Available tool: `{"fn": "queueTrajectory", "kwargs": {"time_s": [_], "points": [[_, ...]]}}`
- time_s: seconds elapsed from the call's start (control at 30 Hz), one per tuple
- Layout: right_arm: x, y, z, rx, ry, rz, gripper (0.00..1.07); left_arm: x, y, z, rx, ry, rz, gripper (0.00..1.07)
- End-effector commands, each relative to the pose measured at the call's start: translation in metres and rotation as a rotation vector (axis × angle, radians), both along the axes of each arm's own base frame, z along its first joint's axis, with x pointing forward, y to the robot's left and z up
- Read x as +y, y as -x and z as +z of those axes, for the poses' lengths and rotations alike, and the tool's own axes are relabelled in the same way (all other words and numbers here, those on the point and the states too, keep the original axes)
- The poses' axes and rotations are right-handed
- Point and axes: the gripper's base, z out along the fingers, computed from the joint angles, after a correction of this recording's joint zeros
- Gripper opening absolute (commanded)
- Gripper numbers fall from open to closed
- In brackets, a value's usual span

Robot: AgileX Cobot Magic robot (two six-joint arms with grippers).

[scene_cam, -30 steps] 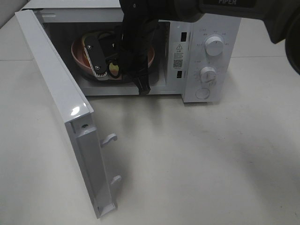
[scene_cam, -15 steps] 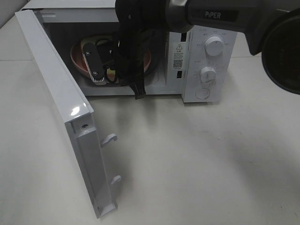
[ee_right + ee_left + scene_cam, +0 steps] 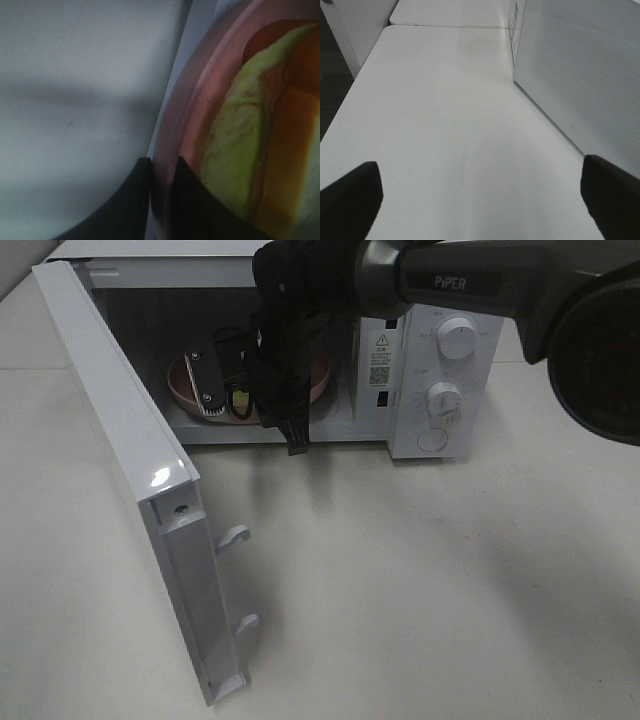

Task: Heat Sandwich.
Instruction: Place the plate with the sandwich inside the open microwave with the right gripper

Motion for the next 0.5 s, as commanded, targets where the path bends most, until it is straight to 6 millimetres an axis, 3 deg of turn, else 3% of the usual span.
{"fn": "queueTrajectory", "kwargs": {"time_s": [0.03,0.07,0.1,0.13,0.23,0.4,0.5], "points": [[-0.0002,-0.0043,0.0085,-0.040,-0.028,-0.018,0.26,-0.0008,0.0041,-0.0003,-0.032,0.007,-0.001,1.01],[-0.0006,-0.0046,0.0085,-0.044,-0.022,-0.016,0.31,-0.0008,0.0041,-0.0003,-0.032,0.007,-0.001,1.01],[-0.0007,-0.0047,0.0086,-0.044,-0.024,-0.024,0.45,-0.0008,0.0041,-0.0003,-0.032,0.007,-0.001,1.01],[-0.0007,-0.0047,0.0086,-0.044,-0.024,-0.024,0.45,-0.0008,0.0041,-0.0003,-0.032,0.007,-0.001,1.01],[-0.0005,-0.0049,0.0087,-0.040,-0.043,-0.058,0.70,-0.0008,0.0041,-0.0003,-0.032,0.007,-0.001,1.01],[-0.0002,-0.0047,0.0087,-0.031,-0.063,-0.092,0.84,-0.0008,0.0041,-0.0003,-0.032,0.007,-0.001,1.01],[-0.0004,-0.0047,0.0097,-0.030,-0.072,-0.113,0.84,-0.0008,0.0041,-0.0003,-0.032,0.007,-0.001,1.01]]}}
